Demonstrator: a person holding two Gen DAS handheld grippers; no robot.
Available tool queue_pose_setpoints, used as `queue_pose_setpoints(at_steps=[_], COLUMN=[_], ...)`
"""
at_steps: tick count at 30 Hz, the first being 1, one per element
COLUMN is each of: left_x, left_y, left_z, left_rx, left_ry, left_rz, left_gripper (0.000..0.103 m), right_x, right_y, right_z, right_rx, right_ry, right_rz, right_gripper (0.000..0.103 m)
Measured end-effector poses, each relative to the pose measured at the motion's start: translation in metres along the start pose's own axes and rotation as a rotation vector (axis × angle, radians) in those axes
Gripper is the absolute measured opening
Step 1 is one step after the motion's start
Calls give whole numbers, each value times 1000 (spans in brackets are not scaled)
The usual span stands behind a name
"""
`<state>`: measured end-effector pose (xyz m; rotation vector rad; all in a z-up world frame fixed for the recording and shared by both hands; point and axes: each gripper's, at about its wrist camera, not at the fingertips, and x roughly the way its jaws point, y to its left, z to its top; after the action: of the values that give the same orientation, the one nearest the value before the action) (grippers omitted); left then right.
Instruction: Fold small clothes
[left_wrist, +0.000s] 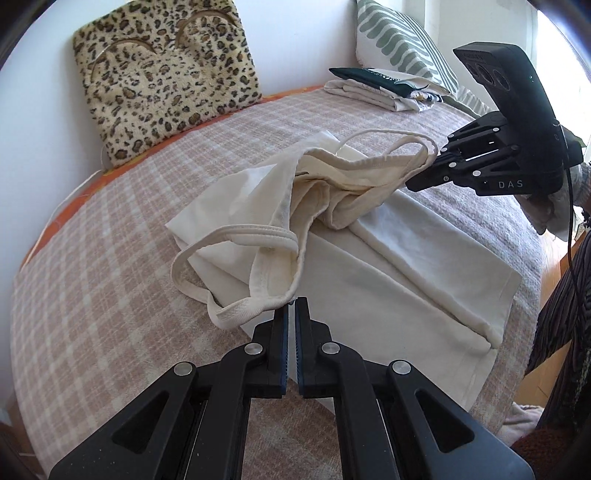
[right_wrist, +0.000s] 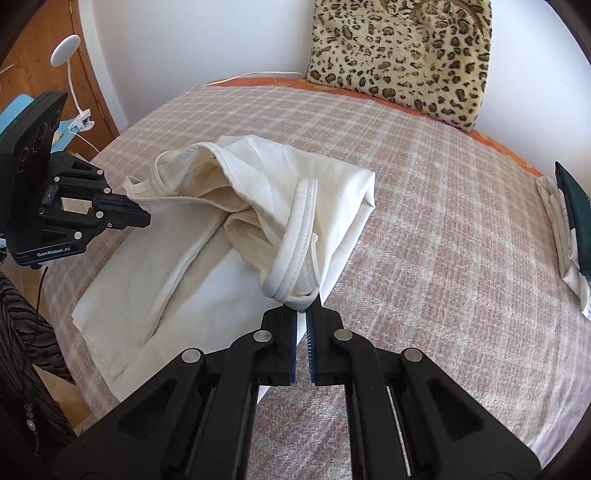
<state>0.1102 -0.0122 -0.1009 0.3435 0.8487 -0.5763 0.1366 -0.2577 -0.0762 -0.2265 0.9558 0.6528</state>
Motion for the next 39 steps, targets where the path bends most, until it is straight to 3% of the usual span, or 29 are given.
queue_pose_setpoints(at_steps=[3, 6, 9, 12, 13, 17, 19, 20, 22, 24, 26, 31, 35, 39], left_x=[-3, -12, -31, -48, -51, -56, -50, -45, -38, -32, -32, -36, -28, -11], left_y=[-5, -9, -7, 0, 4, 37, 53, 61, 75, 85, 86, 60, 32, 10], left_z=[-6, -14, -18, -18, -17, -8, -5, -5, -9, -13, -15, 4, 12, 9], left_rx=[12, 30, 4, -38, -58, -216, -278, -308, -391, -466, -493, -371, -236, -115], left_ry=[31, 37, 0, -51, -62, -118, -113, -93, -91, -82, -113, -170, -134, -64], left_rz=[7, 2, -45, -91, -88, -94, -89, -89, -91, -108, -119, -119, -113, -34], left_gripper=[11, 11, 11, 13, 13, 13, 24, 39, 41, 41, 41, 41, 41, 41], right_x=[-6, -18, -36, -54, -58, -57, -49, -43, -32, -20, -12, 4, 24, 48], right_y=[-1, 5, 11, 9, 5, -8, -4, 0, 11, 12, -5, -59, -72, -74], right_z=[-4, -11, -18, -18, -15, 5, 16, 19, 22, 22, 23, 36, 56, 68], right_rx=[-7, -22, -14, 31, 62, 198, 199, 191, 150, 154, 236, 472, 538, 557], right_ry=[0, 8, -12, -66, -88, -136, -130, -118, -97, -73, -60, -68, -39, 24], right_rz=[-4, 24, 61, 105, 113, 152, 182, 190, 146, 77, 84, 196, 234, 237], right_gripper=[6, 6, 6, 14, 20, 21, 24, 28, 44, 44, 44, 44, 44, 44])
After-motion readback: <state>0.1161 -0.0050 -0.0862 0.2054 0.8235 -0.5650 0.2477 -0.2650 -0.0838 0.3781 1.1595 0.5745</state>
